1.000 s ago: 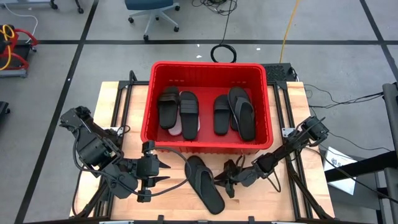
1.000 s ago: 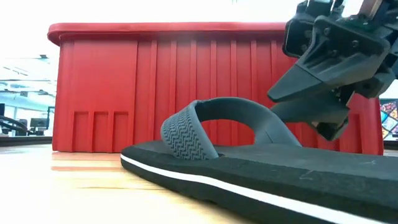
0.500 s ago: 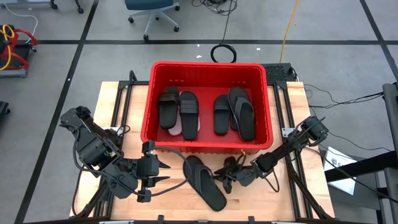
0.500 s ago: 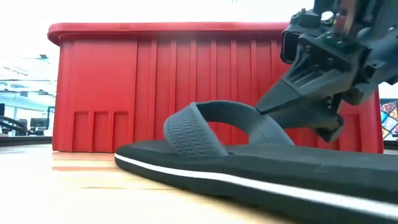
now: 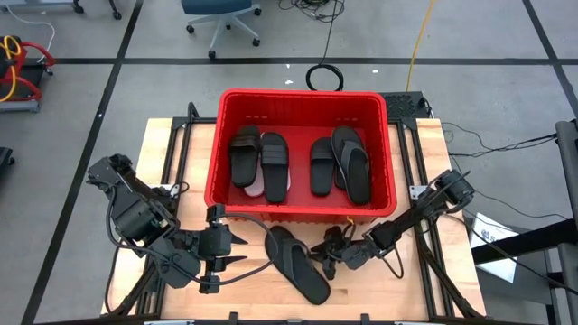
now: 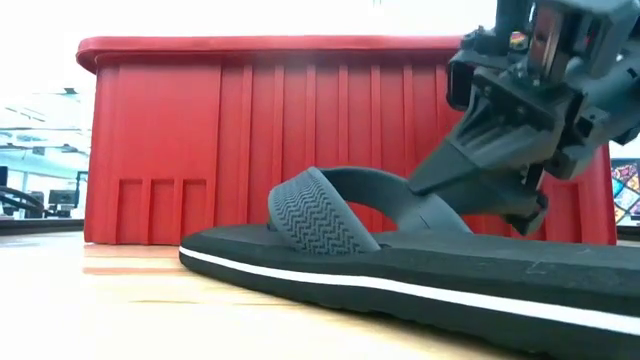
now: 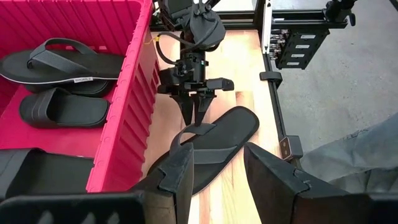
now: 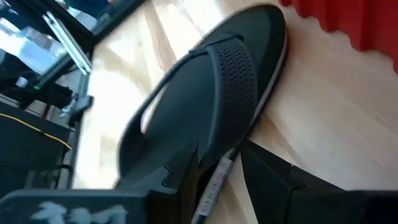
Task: Pick and place slides into bin
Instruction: Put the slipper into the bin
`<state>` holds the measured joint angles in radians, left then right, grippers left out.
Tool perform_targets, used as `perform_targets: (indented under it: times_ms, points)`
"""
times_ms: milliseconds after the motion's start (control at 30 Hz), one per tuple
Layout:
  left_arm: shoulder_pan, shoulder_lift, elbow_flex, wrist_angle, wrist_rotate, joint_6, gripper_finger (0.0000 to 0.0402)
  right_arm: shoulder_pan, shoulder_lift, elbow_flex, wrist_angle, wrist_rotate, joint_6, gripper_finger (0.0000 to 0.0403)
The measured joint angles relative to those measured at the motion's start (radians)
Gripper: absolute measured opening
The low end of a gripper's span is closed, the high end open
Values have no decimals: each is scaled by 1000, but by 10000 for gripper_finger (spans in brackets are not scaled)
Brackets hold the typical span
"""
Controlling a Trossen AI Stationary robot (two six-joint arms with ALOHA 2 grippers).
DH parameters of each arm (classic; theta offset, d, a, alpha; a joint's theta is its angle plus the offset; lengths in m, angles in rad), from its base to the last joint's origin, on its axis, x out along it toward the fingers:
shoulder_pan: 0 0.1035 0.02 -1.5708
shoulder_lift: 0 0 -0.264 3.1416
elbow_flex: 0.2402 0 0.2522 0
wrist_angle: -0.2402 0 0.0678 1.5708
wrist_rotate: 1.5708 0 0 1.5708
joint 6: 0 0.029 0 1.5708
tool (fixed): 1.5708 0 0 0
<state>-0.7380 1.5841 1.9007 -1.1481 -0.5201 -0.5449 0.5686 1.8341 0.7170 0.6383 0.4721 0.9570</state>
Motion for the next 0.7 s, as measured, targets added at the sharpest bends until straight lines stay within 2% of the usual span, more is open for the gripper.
perform_targets:
  times_ms: [233, 433, 567, 700]
  points:
    - [0, 0, 0, 1, 0, -2, 138, -1, 77, 28, 36, -14, 15, 116]
    - [0, 0, 0, 1, 0, -3, 138, -6, 79, 28, 60, -32, 1, 113]
    - [0, 0, 0, 0, -1, -3, 138, -11, 79, 28, 68, -32, 2, 79]
    - [0, 0, 0, 0, -1, -2, 138, -23, 79, 28, 78, -35, 6, 17]
